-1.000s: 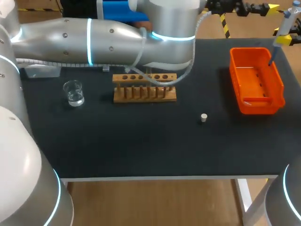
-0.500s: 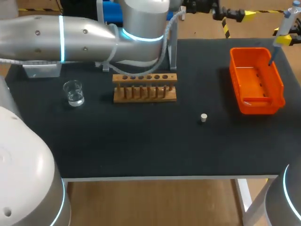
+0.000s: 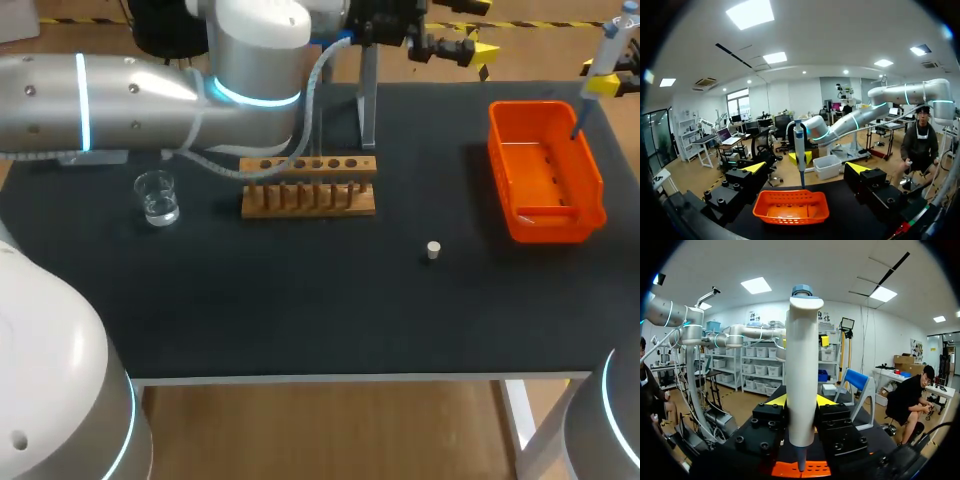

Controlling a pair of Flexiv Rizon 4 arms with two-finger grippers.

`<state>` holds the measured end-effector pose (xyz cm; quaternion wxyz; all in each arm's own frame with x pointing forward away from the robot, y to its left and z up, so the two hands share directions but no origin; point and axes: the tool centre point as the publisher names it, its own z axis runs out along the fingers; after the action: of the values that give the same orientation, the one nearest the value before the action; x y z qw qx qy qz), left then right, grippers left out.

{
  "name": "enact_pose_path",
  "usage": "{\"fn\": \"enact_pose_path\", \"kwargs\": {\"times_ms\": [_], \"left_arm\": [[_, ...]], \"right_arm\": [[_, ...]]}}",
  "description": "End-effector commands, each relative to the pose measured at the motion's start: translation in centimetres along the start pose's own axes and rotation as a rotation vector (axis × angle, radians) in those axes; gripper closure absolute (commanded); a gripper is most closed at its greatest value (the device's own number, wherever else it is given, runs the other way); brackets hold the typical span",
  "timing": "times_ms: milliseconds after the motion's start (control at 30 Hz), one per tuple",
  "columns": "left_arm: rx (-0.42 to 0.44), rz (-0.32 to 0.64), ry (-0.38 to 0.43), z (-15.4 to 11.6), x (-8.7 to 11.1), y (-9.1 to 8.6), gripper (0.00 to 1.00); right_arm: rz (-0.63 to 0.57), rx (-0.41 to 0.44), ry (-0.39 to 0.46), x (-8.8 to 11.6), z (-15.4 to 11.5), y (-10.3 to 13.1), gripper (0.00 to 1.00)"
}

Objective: Invert the test tube, pick up the pipette, mount the tip to pipette, aspirate from beaker and dispense into the tube, eject the tip, return the pipette, and cap with the stopper.

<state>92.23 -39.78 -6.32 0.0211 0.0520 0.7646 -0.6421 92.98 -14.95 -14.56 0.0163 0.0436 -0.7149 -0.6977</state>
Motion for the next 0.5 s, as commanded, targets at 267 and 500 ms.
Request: {"fn": "enact_pose_path", "kwargs": {"times_ms": [267,500], "left_arm": [[0.021,-0.039,-0.091,-4.9,3.0,2.6,0.00],[0.032,-0.060,-0.126,-7.2,3.8,3.9,0.00]], "right_arm": [[0.000,0.002,0.002,-0.1,0.0,0.1,1.00],[0.000,0.002,0.002,-0.1,0.0,0.1,1.00]]}}
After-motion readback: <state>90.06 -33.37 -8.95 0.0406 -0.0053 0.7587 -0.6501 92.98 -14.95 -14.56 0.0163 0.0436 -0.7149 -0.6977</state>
